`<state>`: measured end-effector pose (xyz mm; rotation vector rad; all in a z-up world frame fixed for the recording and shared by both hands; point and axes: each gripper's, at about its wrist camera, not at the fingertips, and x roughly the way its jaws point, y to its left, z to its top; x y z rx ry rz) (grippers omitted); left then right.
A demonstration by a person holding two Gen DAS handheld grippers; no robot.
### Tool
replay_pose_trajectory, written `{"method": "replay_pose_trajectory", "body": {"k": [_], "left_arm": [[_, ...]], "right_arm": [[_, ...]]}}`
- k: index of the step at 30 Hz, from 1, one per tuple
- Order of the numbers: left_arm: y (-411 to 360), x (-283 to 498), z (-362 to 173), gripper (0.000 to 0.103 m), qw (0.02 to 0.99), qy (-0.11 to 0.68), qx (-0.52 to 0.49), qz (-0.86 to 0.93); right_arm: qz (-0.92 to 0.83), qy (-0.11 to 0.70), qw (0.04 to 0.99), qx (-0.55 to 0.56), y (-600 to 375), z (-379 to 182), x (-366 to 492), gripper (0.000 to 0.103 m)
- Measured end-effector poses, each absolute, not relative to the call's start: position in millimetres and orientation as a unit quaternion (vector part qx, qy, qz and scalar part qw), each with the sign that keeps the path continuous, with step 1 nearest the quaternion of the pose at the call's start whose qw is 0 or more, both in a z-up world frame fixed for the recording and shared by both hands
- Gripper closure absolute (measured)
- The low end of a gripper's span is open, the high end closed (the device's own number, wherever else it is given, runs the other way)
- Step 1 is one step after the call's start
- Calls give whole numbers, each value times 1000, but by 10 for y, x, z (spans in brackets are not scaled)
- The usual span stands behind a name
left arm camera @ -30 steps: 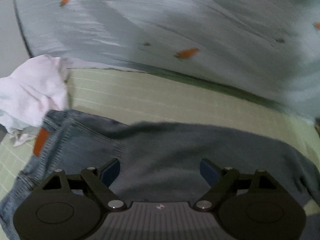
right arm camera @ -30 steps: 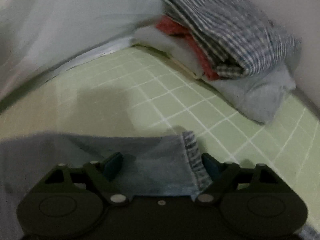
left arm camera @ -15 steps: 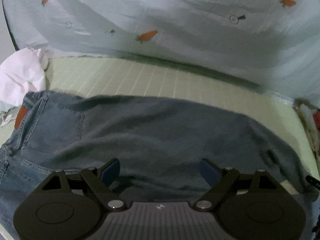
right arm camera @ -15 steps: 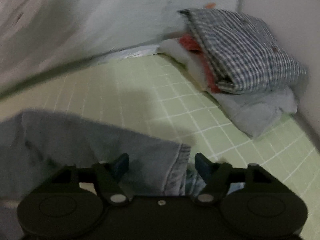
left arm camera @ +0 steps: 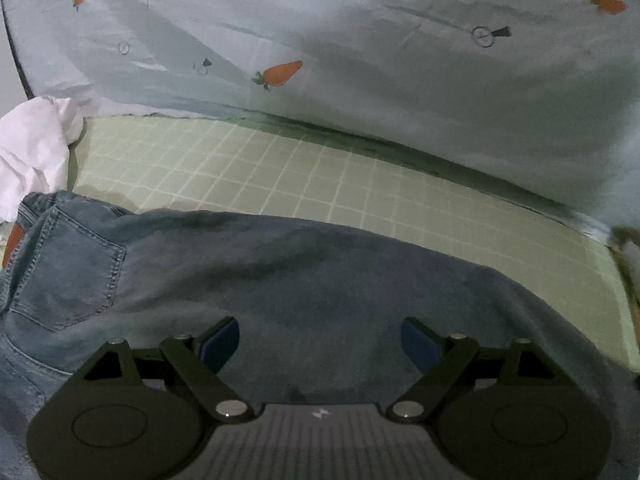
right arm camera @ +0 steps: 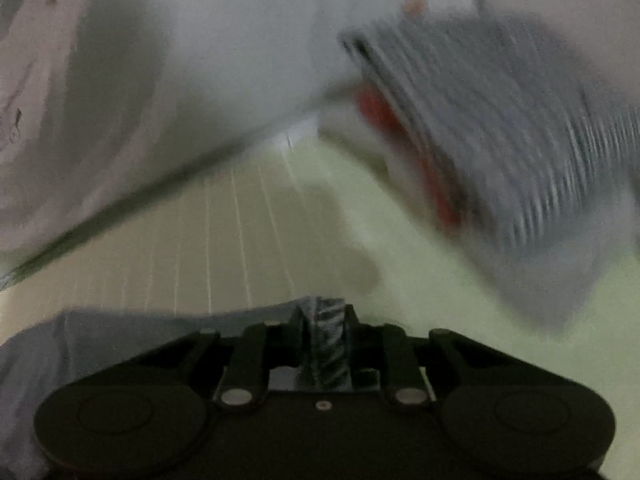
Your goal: Fold clothes
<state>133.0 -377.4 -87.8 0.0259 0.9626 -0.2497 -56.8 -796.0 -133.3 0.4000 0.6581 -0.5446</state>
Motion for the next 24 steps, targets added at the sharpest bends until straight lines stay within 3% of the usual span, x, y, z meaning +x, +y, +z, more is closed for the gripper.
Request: {"method": "replay_pose_trajectory", "body": {"k": [5, 7, 11, 12, 16, 24], "left_arm": [[-3894, 1470, -1014, 15, 875, 473, 23, -104], [-3907, 1490, -1041, 15, 874, 475, 31, -101], [-3871, 1507, -1094, 15, 871, 482, 37, -90], [-3859, 1510, -1110, 15, 869, 485, 35, -88], [-3865, 1499, -1176, 15, 862, 497, 33, -95], [-4115, 1385, -1157, 15, 856, 493, 57, -146]], "right_arm": [[-250, 263, 925, 116, -8320, -1046, 182, 82], [-259, 281, 922, 67, -8322, -1091, 526, 64], [-291, 296, 910, 4, -8181, -1201, 766, 49], [-300, 298, 906, 13, -8155, -1242, 704, 41], [-348, 320, 874, 112, -8104, -1468, 227, 25], [-412, 347, 803, 252, -8035, -1886, -380, 24]]}}
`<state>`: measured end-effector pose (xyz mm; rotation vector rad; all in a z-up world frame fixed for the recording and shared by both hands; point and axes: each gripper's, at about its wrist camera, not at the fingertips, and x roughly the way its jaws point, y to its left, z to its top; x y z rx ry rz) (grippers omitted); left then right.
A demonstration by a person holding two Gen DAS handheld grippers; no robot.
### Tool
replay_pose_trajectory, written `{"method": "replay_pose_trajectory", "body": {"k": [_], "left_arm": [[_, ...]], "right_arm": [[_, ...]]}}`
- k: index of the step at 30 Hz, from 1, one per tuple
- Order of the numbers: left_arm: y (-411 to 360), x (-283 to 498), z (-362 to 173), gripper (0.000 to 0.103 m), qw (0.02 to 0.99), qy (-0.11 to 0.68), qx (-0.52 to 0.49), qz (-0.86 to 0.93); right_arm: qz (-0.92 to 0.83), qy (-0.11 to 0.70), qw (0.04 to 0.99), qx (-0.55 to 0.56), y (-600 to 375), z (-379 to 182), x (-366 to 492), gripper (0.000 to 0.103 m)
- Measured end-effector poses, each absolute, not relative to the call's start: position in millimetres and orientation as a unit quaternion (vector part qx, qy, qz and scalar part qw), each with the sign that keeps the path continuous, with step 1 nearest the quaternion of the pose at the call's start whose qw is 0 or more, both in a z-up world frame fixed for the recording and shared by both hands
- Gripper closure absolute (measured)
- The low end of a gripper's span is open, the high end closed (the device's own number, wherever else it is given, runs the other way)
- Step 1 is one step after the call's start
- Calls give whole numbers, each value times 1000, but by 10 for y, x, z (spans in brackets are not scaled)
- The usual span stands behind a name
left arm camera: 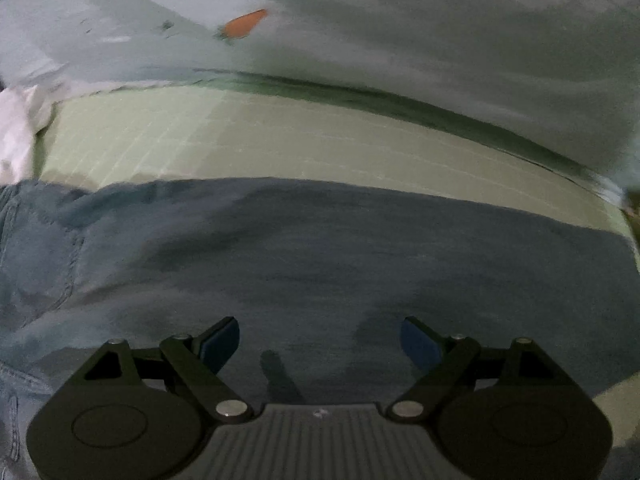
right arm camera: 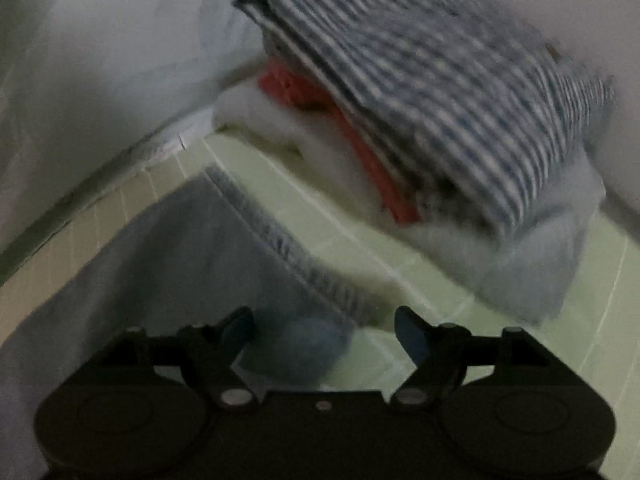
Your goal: Fold clothes
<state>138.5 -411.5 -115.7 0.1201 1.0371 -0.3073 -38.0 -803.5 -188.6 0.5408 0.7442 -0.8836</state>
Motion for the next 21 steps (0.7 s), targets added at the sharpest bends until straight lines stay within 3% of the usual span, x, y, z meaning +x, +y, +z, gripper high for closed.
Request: {"method": "replay_pose_trajectory", "body": {"k": [1, 2, 4, 5, 9, 12, 14, 18, 21], "left_arm": [[-4141, 1358, -1139, 15, 857, 489, 62, -150], [-4167, 1332, -1120, 15, 858, 485, 67, -155], [-4176, 1295, -1086, 15, 860, 480, 73, -156], [-4150, 1282, -1053, 15, 863, 476, 72, -155], [-3977, 1206, -843, 15, 880, 448, 69, -142], [-3756, 1140, -656, 13, 895, 425, 52, -126], [-3584, 1093, -543, 10, 901, 415, 29, -121], [-3328, 936, -385, 7, 908, 399, -4, -126], [-3144, 753, -281, 2, 918, 375, -9, -129]], "right_arm": [[-412, 344, 805, 254, -8023, -1901, -390, 25], [-409, 341, 808, 252, -8015, -1905, -384, 35], [-411, 348, 810, 233, -7992, -1879, -332, 79], [-413, 353, 809, 226, -8002, -1867, -345, 83], [-436, 350, 793, 242, -8151, -1804, -569, 85], [-419, 363, 800, 230, -8209, -1787, -645, 82], [-406, 367, 806, 224, -8160, -1704, -709, 74], [-348, 306, 842, 275, -7902, -1454, -1121, 19], [-301, 263, 854, 333, -7680, -1414, -1511, 4]]}}
